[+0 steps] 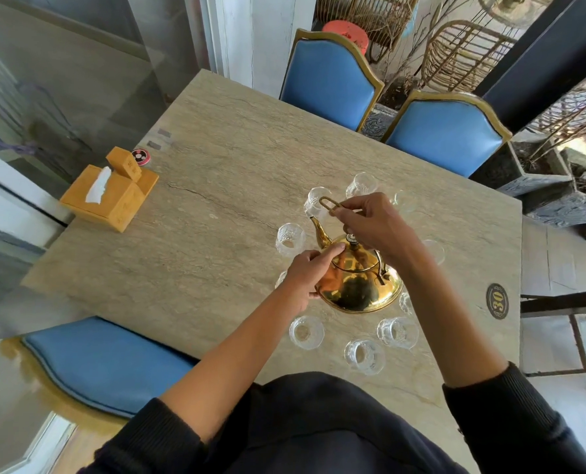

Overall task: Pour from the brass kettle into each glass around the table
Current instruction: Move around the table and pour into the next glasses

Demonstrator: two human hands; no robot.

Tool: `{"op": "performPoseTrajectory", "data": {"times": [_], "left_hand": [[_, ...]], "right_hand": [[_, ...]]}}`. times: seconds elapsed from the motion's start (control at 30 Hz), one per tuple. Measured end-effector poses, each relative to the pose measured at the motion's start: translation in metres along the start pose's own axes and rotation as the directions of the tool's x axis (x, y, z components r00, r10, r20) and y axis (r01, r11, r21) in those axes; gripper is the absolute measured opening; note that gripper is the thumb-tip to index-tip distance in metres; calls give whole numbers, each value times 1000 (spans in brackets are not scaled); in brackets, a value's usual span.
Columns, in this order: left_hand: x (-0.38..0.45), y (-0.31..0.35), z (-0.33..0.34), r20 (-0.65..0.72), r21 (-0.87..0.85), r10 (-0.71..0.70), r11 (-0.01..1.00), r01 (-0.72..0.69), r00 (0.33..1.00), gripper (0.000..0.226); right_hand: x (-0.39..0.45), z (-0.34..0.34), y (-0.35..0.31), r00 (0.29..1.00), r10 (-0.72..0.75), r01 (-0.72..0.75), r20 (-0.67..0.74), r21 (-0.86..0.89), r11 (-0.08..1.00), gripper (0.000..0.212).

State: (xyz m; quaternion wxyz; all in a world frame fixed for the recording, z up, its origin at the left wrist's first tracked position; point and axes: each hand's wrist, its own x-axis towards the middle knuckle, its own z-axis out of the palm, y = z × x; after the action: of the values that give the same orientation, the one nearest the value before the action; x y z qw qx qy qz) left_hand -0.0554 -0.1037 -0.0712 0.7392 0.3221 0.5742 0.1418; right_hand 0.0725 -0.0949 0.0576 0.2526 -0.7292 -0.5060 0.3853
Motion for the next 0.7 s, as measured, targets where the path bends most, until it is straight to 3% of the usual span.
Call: {"op": "performPoseTrajectory", "data": {"times": [0.1, 0.7], "left_hand": [[-2, -5, 0, 23, -12, -21, 1000, 21, 1000, 72], [-14, -10, 0, 47, 7, -74, 997, 74, 996, 65]], "right_hand": [[1, 5, -2, 1000, -3, 3, 6, -38, 999, 25], [4, 15, -3, 998, 58, -55, 18, -107, 993, 24]]}}
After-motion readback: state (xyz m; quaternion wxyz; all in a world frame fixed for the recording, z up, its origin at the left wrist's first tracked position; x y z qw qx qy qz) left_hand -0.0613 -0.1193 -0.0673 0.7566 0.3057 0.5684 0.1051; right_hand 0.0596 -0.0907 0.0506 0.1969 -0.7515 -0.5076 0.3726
